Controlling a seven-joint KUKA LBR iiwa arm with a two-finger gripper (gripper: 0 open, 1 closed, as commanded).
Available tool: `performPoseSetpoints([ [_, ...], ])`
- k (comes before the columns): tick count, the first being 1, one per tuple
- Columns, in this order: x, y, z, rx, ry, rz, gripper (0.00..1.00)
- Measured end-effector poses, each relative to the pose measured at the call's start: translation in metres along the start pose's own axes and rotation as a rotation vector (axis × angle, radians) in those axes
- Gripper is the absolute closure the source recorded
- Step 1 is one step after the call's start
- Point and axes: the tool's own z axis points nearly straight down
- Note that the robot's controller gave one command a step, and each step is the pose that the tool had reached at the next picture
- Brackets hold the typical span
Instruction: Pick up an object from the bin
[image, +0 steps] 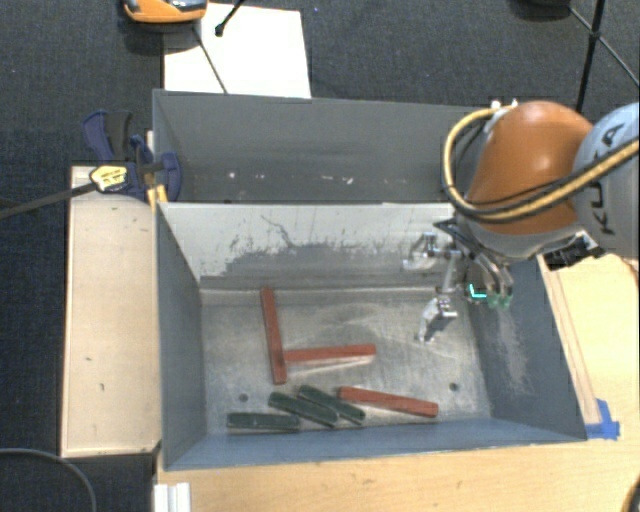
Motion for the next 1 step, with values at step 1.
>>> performPoseSetpoints([
  [1,-0.0015,-0.0001,-0.0030,0.000,-0.006,-0.001,0.00],
])
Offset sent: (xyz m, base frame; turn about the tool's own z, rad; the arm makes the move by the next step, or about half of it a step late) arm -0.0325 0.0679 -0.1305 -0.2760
